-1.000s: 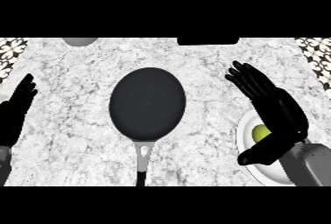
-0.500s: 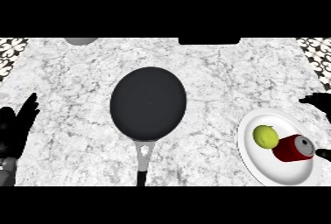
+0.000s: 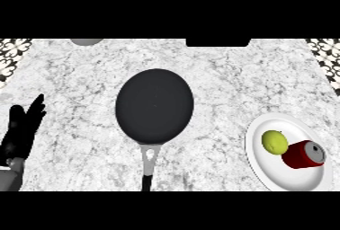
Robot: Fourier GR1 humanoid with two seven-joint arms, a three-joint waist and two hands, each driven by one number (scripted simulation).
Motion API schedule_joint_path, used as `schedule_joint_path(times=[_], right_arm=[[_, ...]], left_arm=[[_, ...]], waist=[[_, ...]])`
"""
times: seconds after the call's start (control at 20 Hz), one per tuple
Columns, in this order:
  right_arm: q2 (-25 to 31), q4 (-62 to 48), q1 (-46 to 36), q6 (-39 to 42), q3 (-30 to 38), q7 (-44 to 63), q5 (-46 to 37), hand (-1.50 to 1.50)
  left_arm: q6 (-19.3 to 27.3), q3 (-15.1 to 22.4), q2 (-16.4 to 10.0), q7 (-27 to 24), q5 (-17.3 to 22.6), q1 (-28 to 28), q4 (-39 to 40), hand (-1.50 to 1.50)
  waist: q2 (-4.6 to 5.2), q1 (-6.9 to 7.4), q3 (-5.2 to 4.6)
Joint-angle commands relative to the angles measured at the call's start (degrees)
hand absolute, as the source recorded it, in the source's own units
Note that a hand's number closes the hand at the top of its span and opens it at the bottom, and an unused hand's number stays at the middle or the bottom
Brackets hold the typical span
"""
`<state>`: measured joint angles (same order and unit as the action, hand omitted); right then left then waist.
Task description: Pick the can from the plate and place it in the pan
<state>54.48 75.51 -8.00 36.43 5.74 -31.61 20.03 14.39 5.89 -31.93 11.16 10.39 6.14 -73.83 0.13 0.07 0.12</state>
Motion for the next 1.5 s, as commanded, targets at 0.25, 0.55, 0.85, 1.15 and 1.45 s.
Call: schedule_joint_path(times=[0.25, 0.55, 0.85, 1.15, 1.45], right_arm=[[11.63, 11.78, -2.24, -0.44, -6.45, -2.37, -20.20, -1.50], [10.09, 17.91, 1.62, -8.36, -12.01, -2.30, -34.16, -1.50], [10.45, 18.53, 4.40, -6.85, -12.45, -1.79, -41.72, -1.50], [3.97, 17.18, 9.57, -13.97, -14.38, -4.10, -52.08, -1.50], [-2.19, 14.43, 6.38, -13.83, -13.62, -1.52, -59.16, -1.50]], left_arm=[[-0.58, 0.26, 1.54, 1.77, -0.13, 1.70, 0.28, 0.00], [-1.01, -1.39, 1.47, 0.35, -1.89, 4.60, 5.13, 0.00], [-0.47, -1.76, 2.10, 1.27, -3.10, -1.76, -2.54, 0.00], [0.64, -1.49, 6.59, 1.08, -6.61, 3.37, 2.89, 0.00], [-2.68, -4.52, 5.30, 2.45, -6.97, -0.74, -1.97, 0.00]], waist=[[-0.12, 0.19, -0.13], [0.01, -0.50, -0.14], [-0.21, 0.00, -0.11], [-0.14, -0.61, -0.12], [-0.15, -0.03, -0.12]])
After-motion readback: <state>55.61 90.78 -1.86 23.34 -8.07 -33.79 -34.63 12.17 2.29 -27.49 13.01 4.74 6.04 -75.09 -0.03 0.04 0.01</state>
